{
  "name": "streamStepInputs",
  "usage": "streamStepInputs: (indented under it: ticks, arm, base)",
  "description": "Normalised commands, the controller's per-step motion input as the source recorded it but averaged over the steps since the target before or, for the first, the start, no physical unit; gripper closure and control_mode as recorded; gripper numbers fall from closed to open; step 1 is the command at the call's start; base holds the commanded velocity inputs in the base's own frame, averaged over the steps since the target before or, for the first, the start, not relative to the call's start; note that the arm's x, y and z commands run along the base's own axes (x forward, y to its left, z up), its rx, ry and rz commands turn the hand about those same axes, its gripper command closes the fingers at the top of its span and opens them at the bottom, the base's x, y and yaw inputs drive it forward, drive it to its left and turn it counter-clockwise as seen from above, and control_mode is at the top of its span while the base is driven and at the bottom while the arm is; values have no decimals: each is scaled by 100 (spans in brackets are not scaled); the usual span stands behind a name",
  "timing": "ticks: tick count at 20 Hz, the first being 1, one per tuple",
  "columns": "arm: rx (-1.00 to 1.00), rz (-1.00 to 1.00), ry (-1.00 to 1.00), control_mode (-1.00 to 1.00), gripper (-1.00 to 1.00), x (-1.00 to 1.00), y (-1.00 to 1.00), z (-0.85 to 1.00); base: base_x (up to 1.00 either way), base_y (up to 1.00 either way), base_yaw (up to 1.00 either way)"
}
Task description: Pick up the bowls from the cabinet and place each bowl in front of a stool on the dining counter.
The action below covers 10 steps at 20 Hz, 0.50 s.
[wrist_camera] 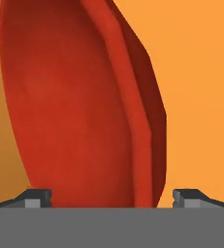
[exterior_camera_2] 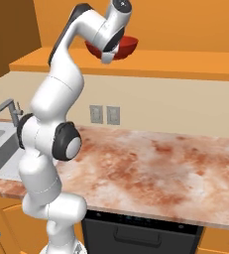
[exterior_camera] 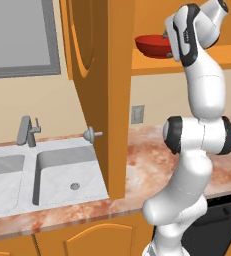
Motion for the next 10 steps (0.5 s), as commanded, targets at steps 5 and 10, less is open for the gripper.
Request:
streamStepInputs:
  ticks: [5,10]
  arm:
    - [0,0,12,-100,100,6,1,-21]
    - [0,0,8,-100,100,2,9,-16]
  base:
    - [0,0,0]
    - [0,0,0]
